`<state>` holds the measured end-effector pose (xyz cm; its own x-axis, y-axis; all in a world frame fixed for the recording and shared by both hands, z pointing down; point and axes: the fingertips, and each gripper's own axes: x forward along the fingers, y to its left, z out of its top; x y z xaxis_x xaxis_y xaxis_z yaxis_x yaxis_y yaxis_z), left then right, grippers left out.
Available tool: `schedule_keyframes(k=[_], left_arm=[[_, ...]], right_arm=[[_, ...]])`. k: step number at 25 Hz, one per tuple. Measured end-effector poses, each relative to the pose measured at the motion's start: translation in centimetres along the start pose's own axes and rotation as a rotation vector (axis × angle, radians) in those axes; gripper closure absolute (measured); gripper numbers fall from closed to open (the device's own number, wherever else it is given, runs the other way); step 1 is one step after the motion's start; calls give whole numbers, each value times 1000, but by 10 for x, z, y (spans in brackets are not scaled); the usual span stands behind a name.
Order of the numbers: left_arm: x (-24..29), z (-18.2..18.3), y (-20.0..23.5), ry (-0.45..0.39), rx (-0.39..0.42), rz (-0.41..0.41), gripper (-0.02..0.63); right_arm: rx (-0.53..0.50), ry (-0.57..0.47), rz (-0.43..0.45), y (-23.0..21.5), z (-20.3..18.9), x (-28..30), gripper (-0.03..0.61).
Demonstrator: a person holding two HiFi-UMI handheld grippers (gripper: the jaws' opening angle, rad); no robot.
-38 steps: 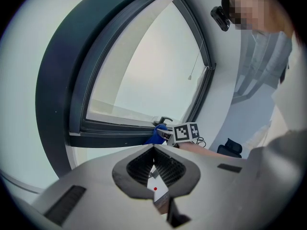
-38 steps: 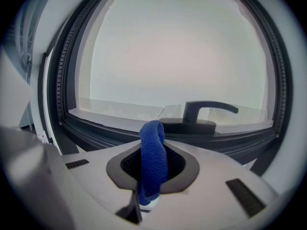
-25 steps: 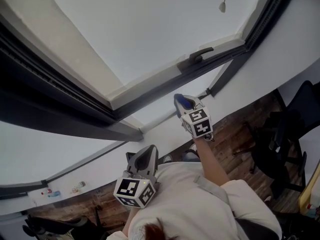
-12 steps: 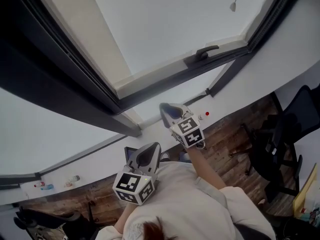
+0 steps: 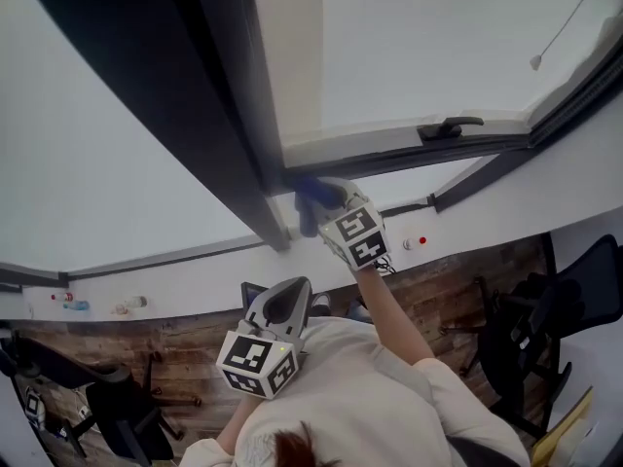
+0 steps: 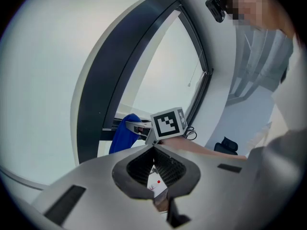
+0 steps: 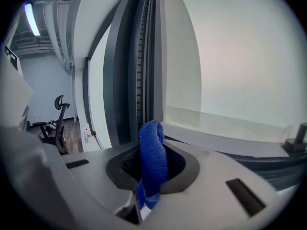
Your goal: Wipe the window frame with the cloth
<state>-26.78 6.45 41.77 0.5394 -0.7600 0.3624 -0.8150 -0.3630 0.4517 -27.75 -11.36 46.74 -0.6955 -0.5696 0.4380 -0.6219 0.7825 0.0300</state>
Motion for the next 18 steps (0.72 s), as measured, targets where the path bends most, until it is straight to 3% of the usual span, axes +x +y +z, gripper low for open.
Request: schedule_keyframes(k=[9, 18], left_arm=[[-33, 1, 28, -61, -56, 130, 609], [-38, 2, 34, -74, -65, 162, 609]], right_arm=[[-48, 50, 30, 15, -2, 42, 529], [-120, 47, 4, 12, -2, 47, 529]])
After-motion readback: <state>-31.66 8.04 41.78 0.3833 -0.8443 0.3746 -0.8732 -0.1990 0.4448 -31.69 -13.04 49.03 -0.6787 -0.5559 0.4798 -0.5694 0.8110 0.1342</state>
